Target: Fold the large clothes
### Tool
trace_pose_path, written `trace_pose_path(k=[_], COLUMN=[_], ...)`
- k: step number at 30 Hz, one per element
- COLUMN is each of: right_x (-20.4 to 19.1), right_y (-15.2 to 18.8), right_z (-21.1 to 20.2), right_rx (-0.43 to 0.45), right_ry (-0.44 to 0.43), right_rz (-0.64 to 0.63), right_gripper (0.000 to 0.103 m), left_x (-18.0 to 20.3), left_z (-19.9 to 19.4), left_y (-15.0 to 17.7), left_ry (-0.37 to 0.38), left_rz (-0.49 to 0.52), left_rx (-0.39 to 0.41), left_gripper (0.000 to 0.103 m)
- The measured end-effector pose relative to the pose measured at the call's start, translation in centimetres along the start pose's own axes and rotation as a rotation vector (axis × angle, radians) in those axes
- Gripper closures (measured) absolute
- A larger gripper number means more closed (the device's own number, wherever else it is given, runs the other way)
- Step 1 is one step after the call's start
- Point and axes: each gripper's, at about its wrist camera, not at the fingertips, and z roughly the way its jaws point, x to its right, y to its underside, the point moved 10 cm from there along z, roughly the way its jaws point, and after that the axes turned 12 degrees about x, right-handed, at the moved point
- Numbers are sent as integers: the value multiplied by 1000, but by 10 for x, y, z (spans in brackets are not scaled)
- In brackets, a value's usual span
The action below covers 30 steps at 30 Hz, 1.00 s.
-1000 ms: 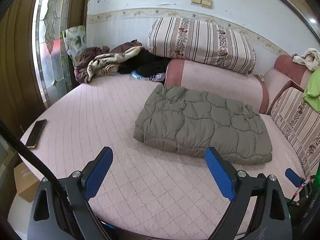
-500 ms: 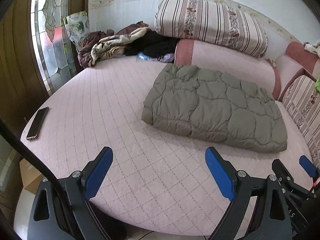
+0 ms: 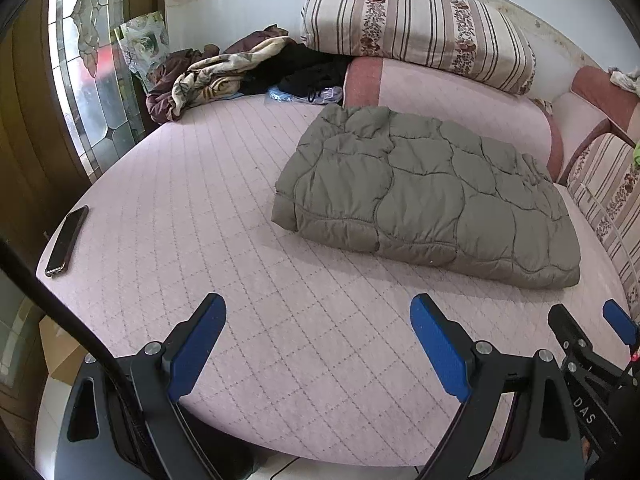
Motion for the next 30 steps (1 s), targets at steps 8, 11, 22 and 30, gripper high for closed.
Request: trace_pose_path(k=[8,11,22,30], right_x=[10,12,32,54], right_y=[6,7,11,10], right_z=[5,5,8,1], right_rx=[-24,-31,-75,-78], right_ry=[46,61,119,185], right_rz=[2,-2,31,49], right_gripper=[11,11,11,11], left_x=[6,6,7,9], left_z=[4,5,5,-3], left_y=[6,8,8,6], left_ry=[19,17,31,33], left_rz=[-2,-2,-8,-7], left_rx=[-31,-35,-41,-28], left_gripper=[10,10,10,10])
